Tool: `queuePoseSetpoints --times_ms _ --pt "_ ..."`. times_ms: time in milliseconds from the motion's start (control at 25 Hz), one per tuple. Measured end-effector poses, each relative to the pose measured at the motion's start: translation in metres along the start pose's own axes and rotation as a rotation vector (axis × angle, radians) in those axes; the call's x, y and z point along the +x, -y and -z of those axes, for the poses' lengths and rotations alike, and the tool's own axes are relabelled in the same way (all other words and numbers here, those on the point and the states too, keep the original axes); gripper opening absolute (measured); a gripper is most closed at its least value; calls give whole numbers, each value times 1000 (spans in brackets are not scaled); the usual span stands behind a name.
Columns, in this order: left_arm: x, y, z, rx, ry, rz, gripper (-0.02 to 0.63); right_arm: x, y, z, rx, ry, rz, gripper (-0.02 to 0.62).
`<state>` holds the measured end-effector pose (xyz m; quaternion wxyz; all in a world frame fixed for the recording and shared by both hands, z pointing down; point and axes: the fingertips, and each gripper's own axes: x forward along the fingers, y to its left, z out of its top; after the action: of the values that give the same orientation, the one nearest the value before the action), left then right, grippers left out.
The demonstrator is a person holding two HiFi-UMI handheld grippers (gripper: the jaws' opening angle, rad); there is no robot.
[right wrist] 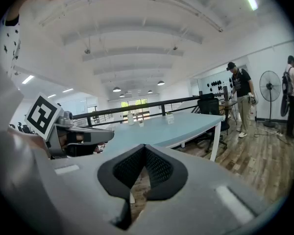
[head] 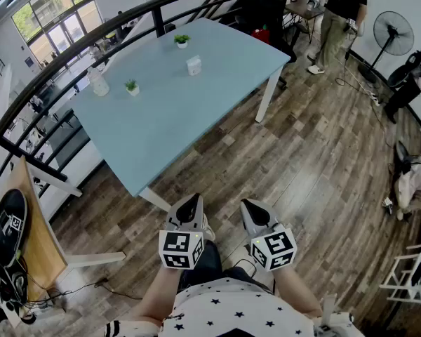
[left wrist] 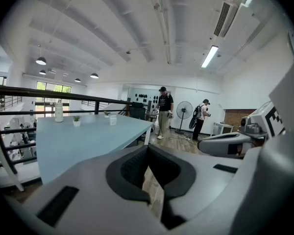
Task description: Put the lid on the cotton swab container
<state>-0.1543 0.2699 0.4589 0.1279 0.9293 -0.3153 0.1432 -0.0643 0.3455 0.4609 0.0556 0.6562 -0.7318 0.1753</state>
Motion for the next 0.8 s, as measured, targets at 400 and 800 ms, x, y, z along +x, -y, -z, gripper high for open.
queuePoseSetpoints --times_ms 400,800 --pt "-107 74 22 18 -61 -11 3 -112 -30 -1 -27 29 15 6" --pt "-138 87 10 6 -1 -63 2 -138 -46 -3 -49 45 -22 6"
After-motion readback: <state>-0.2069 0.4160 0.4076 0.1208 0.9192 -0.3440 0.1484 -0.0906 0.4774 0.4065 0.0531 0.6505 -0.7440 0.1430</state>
